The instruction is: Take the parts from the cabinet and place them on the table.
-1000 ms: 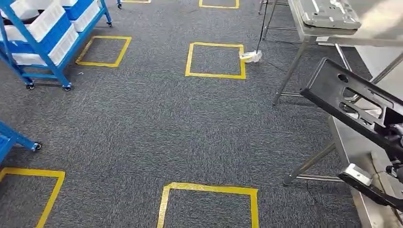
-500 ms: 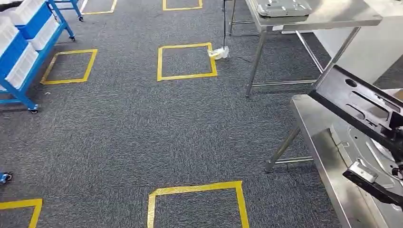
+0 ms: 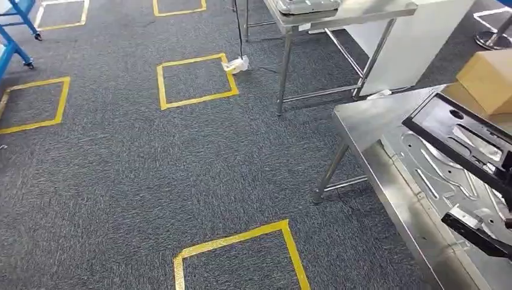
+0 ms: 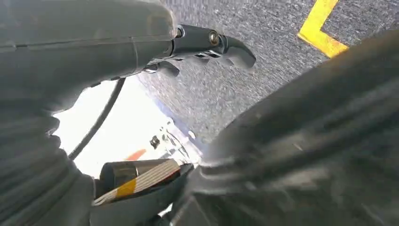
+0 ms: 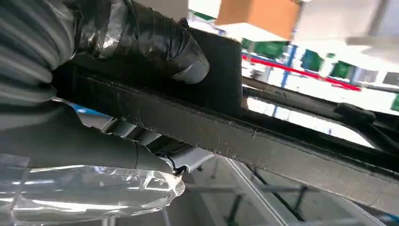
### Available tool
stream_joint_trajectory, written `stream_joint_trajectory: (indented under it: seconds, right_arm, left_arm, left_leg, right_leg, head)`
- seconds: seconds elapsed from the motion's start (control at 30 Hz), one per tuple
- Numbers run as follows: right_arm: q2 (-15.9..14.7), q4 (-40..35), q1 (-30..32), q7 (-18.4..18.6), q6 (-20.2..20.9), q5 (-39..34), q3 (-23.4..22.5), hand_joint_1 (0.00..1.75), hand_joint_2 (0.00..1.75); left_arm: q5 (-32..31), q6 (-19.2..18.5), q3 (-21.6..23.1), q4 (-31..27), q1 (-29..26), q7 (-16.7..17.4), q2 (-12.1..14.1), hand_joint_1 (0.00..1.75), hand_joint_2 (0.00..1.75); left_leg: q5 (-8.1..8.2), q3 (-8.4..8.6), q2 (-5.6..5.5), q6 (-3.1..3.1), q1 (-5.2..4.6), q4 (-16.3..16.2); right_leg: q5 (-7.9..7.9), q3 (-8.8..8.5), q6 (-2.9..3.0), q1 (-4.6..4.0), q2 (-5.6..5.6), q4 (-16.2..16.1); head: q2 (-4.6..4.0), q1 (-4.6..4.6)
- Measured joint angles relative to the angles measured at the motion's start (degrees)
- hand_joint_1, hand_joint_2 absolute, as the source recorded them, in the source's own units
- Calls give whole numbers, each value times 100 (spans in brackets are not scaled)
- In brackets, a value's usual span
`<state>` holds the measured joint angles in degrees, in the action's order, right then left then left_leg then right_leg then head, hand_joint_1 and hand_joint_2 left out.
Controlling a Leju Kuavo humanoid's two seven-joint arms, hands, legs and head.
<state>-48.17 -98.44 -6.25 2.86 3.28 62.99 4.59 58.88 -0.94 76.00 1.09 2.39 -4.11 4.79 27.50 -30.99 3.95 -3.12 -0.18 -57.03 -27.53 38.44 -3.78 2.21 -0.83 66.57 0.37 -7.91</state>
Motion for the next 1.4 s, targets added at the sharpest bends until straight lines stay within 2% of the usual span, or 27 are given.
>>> stream_joint_trajectory:
  seconds: [0.03,0.07,0.1,0.2,0.23,0.27,0.3,0.33,0.37,0.4,0.43,0.47,0.53,0.57,0.6,0.63,0.67,0.8,0.93,1.17,1.4]
  right_arm:
    - [0,7,-3,0,2,0,-2,175,175]
    - [11,22,-28,0,13,-13,-4,175,175]
    - [13,35,-5,4,33,-44,-15,175,175]
    - [15,127,26,9,70,-83,-28,175,175]
    - [15,147,32,9,70,-85,-33,175,175]
    - [20,177,18,9,70,-87,-42,175,175]
    - [33,208,10,11,68,-85,-44,175,175]
    - [67,258,16,11,68,-76,-42,175,175]
    - [107,315,22,11,68,-66,-28,175,175]
    - [153,383,28,15,57,-37,-9,175,175]
    - [184,446,30,15,46,-13,0,175,175]
    - [223,546,13,9,24,2,9,175,175]
    - [332,851,-123,-15,24,0,48,175,175]
    - [389,1013,-189,-31,33,2,65,175,175]
    - [445,1198,-293,-52,35,2,94,175,175]
    - [505,1393,-403,-83,28,2,125,175,175]
    - [582,1647,-510,-125,17,-2,186,175,175]
    - [780,2266,-709,-171,22,-52,323,175,175]
    - [975,2836,-965,-181,55,-133,453,175,175]
    - [1320,3905,-1248,-249,-94,-190,747,175,175]
    - [1591,4776,-1652,-271,-330,-243,844,175,175]
  left_arm:
    - [0,0,2,0,-1,0,0,0,175]
    - [9,0,2,2,-5,-4,11,0,175]
    - [18,-11,4,2,-6,-9,4,0,175]
    - [72,-29,7,2,-10,-18,7,0,175]
    - [83,-35,13,2,-9,-17,7,0,175]
    - [98,-42,17,2,-8,-17,7,0,175]
    - [107,-44,22,2,-6,-17,7,0,175]
    - [116,-44,22,2,-6,-20,7,0,175]
    - [120,-44,24,2,-7,-20,7,0,175]
    - [125,-42,28,2,1,-20,7,0,175]
    - [125,-42,33,2,7,-20,7,0,175]
    - [127,-42,39,2,14,-17,7,0,175]
    - [127,-57,63,2,31,-9,11,0,175]
    - [125,-68,85,2,41,-4,18,0,175]
    - [127,-79,107,2,50,-4,20,0,175]
    - [133,-88,116,2,57,-6,20,0,175]
    - [140,-94,122,0,63,-11,17,0,175]
    - [184,-103,144,2,83,-20,18,0,175]
    - [190,-131,151,2,87,-44,17,0,175]
    - [197,-192,234,2,91,-70,28,0,175]
    - [291,-256,269,2,96,-94,28,0,175]
  left_leg:
    - [38,6,66,41,-3,-48]
    - [81,-3,107,92,-41,-84]
    - [111,9,166,130,-57,-129]
    - [154,63,339,199,-60,-121]
    - [225,50,249,253,-36,-161]
    - [352,-8,-54,271,-5,-350]
    - [544,-167,-225,267,0,-685]
    - [782,-427,-317,268,-2,-1202]
    - [942,-685,-347,264,-4,-1690]
    - [965,-842,-351,252,-4,-1947]
    - [845,-871,-351,233,-7,-1925]
    - [616,-783,-353,208,-9,-1658]
    - [39,-355,-384,138,-17,-637]
    - [32,-232,-464,102,-24,-326]
    - [16,-225,-462,111,-35,-234]
    - [2,-210,-455,108,-32,-230]
    - [-15,-210,-455,143,-31,-202]
    - [-45,-236,-492,96,-49,-208]
    - [-52,-244,-503,84,-49,-209]
    - [-54,-244,-506,77,-51,-212]
    - [-53,-222,-500,76,-33,-210]
  right_leg:
    - [196,-303,-18,6,-186,-515]
    - [102,-383,11,-78,-399,-706]
    - [142,-362,125,-73,-263,-721]
    - [123,-333,230,-83,-82,-694]
    - [137,-369,281,-46,-31,-716]
    - [135,-369,313,-44,21,-719]
    - [136,-367,340,-48,60,-718]
    - [139,-363,356,-61,122,-718]
    - [134,-359,381,-82,132,-713]
    - [131,-358,386,-96,187,-705]
    - [127,-361,392,-107,232,-700]
    - [123,-366,397,-113,274,-689]
    - [120,-378,394,-120,351,-678]
    - [119,-368,384,-119,369,-674]
    - [120,-341,351,-144,409,-647]
    - [140,-331,316,-143,417,-670]
    - [116,-331,354,-143,411,-664]
    - [160,-343,307,-133,364,-710]
    - [177,-356,281,-132,355,-740]
    - [182,-354,271,-132,348,-745]
    - [180,-371,271,-152,353,-745]
  head:
    - [0,0]
    - [0,2]
    - [0,-11]
    - [2,-15]
    - [0,-13]
    - [0,-11]
    - [0,-22]
    - [0,-22]
    - [0,-20]
    - [0,-22]
    - [0,-20]
    - [0,-22]
    - [0,-22]
    - [0,-20]
    - [0,-17]
    - [2,-18]
    - [0,-17]
    - [0,-15]
    - [0,-15]
    - [0,-15]
    - [0,-15]
